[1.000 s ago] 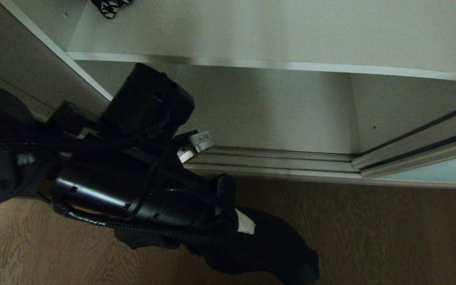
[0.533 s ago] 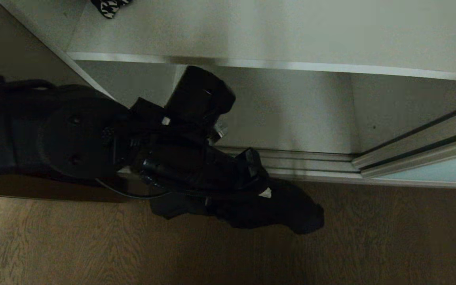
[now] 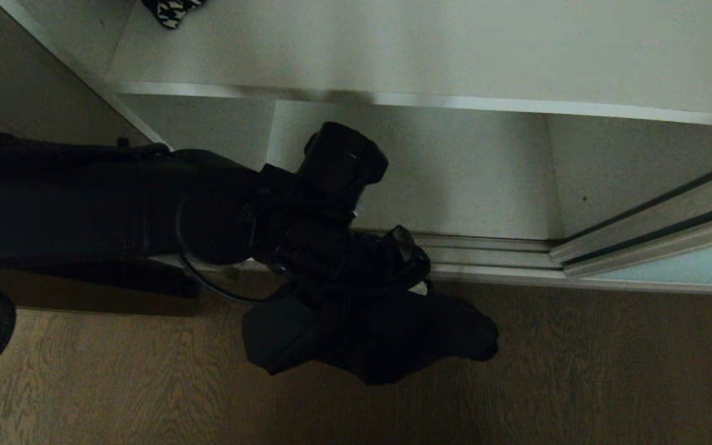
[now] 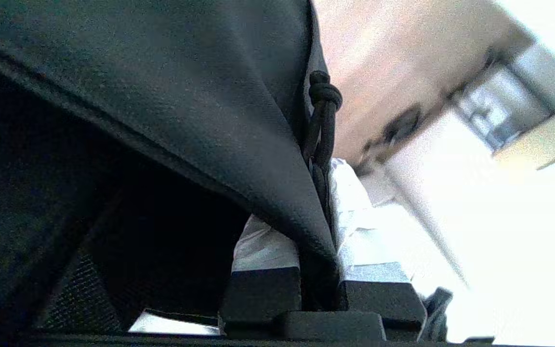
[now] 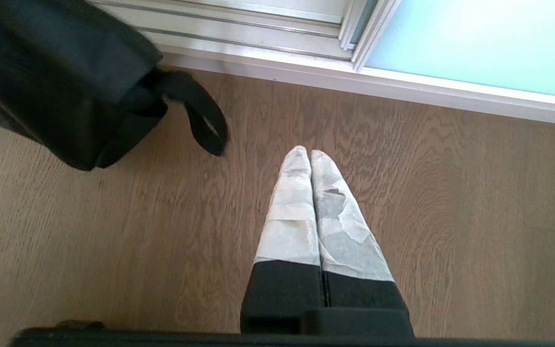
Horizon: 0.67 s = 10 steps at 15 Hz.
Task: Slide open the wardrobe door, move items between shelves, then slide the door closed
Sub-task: Place the bag on the lower shelf
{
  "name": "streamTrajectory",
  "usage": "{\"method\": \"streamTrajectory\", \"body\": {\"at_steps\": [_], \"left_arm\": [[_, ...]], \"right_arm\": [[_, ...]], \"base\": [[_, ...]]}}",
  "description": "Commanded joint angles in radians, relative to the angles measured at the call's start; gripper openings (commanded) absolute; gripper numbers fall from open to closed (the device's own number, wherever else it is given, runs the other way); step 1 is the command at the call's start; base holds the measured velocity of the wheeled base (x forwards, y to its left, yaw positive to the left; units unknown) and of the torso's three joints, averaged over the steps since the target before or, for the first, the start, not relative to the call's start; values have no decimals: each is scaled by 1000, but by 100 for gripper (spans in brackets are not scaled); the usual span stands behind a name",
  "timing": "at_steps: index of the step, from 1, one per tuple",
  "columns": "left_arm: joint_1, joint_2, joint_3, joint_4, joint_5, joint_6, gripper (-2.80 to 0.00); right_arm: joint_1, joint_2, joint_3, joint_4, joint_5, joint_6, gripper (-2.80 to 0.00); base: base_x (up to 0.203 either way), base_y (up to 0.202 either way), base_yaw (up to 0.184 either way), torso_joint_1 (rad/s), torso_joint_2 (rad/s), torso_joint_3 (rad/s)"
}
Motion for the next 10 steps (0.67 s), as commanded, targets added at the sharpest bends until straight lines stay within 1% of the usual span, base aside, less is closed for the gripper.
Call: {"method": "streamTrajectory", "body": {"at_steps": [1,3,6,10], "left_arm": [[16,60,-74,3,40,-13,-280],[30,107,-133,6,65,-15,-280],[46,157,-203,15,71,-28,-280],[71,234,-278,19,74,-97,-280]], "right_arm": [[0,0,0,0,0,0,-280],[0,0,0,0,0,0,-280],[0,0,0,0,0,0,-280],[0,0,0,0,0,0,-280]], "base": [[0,0,0,0,0,0],[0,0,0,0,0,0],[0,0,0,0,0,0],[0,0,0,0,0,0]]}}
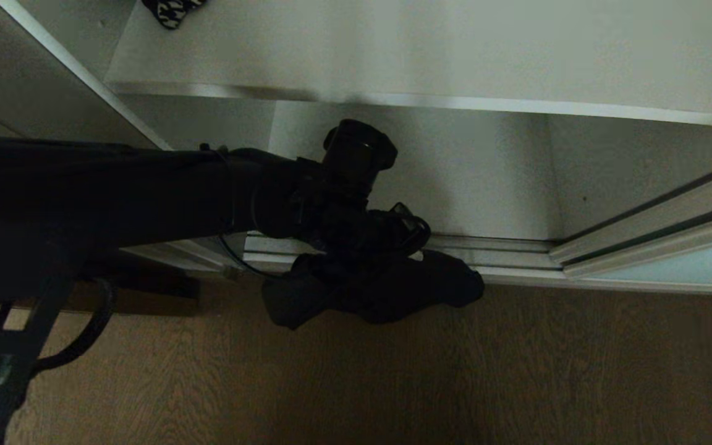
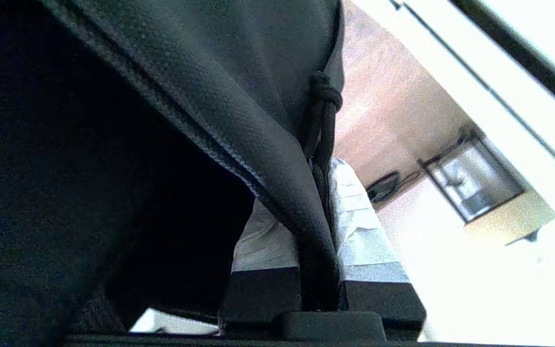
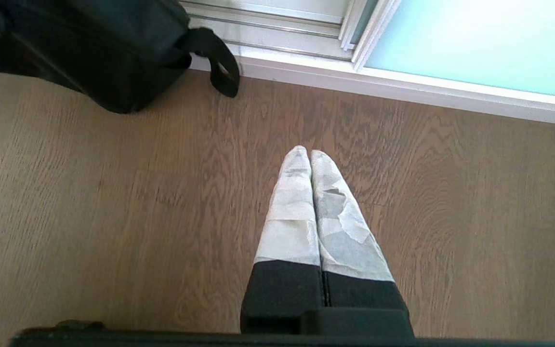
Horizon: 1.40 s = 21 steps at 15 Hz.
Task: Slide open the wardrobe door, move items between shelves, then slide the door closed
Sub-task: Place the bag on the lower shelf
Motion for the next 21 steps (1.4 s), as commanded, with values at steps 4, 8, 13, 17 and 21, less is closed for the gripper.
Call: {"method": "streamTrajectory", "body": {"at_steps": [4,8,13,17,21], "left_arm": [[53,90,-82,-27,1,-27,-280],[112,82,-84,-92,16,-22,-280],[189,66,-88,-236,26,35,-280],[209,118,-89,-308,31,59,-280],[209,174,-89,-408,91,62,-280]], "right_arm": [[1,0,0,0,1,0,-280],[1,0,0,0,1,0,-280],[1,0,0,0,1,0,-280],[1,0,0,0,1,0,-280],[1,0,0,0,1,0,-280]], "base": [[0,0,0,0,0,0],[0,0,0,0,0,0],[0,0,0,0,0,0],[0,0,0,0,0,0],[0,0,0,0,0,0]]}}
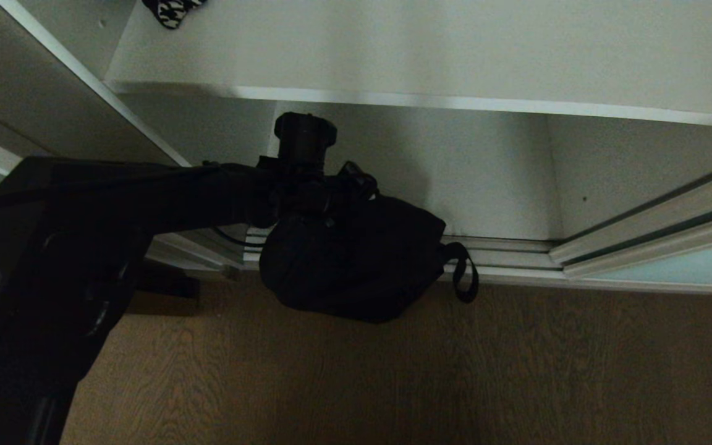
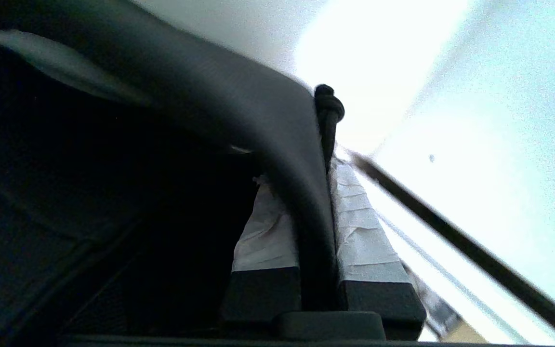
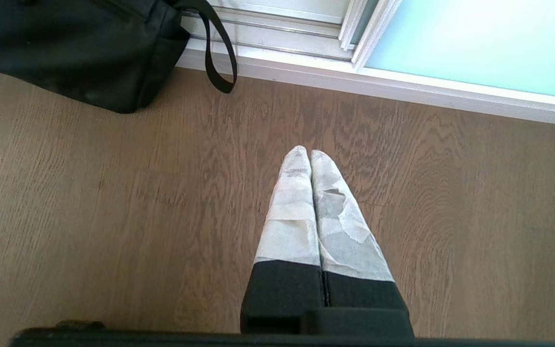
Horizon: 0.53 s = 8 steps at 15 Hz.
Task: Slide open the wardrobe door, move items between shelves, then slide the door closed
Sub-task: Place the bag on the lower shelf
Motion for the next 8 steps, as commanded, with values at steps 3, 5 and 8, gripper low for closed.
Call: {"method": "streamTrajectory", "body": {"at_steps": [3,5,8], "left_arm": [[3,46,-7,-129,51,42,-280],[8,59,-7,-185,61,61,-280],[5,74,-13,-233,110,140,-280]], "right_arm": [[0,0,0,0,0,-1,-280],[0,0,0,0,0,-1,-280],[0,0,0,0,0,-1,-280]], "base": [[0,0,0,0,0,0],[0,0,0,0,0,0],[0,0,0,0,0,0]]}}
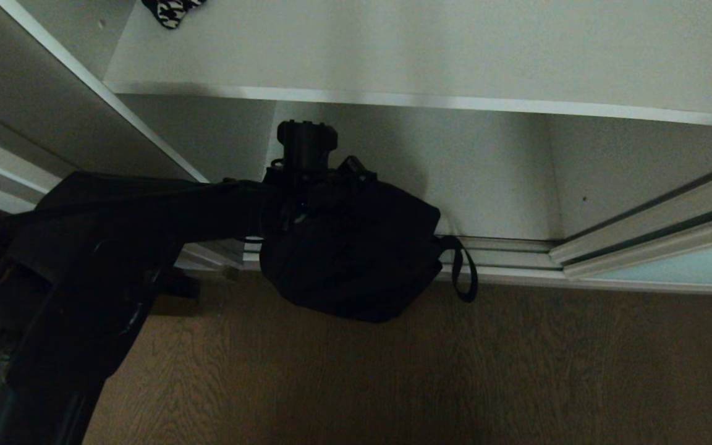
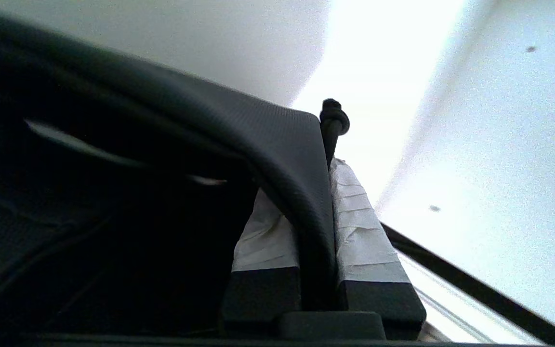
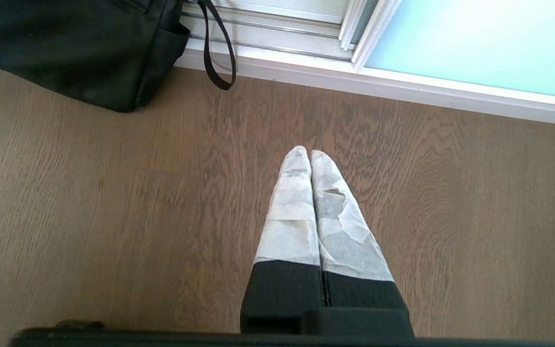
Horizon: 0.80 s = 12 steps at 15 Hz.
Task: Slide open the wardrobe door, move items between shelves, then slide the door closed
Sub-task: Place the bag on the lower shelf
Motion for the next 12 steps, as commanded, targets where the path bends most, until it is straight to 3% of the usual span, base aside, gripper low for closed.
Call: {"method": "streamTrajectory", "body": {"at_steps": [1,6,12], "left_arm": [[-2,18,-11,-58,18,23,-280],[-11,60,-12,-110,13,107,-280],[-17,89,-12,-221,12,129,-280]], "right_arm": [[0,0,0,0,0,-1,-280],[0,0,0,0,0,-1,-280],[0,0,0,0,0,-1,-280]], "base": [[0,0,0,0,0,0],[0,0,0,0,0,0],[0,0,0,0,0,0]]}}
